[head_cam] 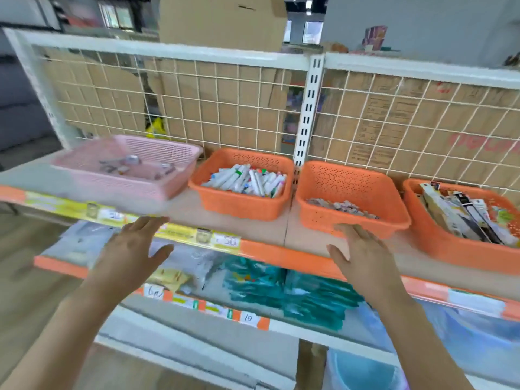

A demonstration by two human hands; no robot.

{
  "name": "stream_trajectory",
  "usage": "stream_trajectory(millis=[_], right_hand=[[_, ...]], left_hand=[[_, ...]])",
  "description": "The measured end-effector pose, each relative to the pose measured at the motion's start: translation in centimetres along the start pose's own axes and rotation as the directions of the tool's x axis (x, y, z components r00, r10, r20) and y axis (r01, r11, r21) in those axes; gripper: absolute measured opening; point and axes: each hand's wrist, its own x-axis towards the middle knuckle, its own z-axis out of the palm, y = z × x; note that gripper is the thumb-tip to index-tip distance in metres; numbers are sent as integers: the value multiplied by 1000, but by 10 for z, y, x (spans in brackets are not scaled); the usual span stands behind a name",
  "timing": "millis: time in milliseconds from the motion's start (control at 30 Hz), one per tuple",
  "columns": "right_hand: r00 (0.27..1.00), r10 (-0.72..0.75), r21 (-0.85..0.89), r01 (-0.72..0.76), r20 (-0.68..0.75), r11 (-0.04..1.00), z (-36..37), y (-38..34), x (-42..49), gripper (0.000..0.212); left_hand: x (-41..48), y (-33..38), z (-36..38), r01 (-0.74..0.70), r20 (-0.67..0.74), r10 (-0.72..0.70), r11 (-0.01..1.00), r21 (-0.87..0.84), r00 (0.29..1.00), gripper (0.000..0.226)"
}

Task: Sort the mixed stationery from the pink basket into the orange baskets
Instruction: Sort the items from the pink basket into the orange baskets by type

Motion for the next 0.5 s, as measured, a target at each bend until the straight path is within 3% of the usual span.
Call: stream_trajectory(millis=[267,500], right_hand=[[981,-195,123,191,24,974,24,-91,41,41],[957,-288,191,278,27,942,63,-161,104,37]], left_hand=[[-40,-65,-43,231,-70,-229,972,28,971,48],[-17,-132,-57,313,-117,-301,944,103,947,48]])
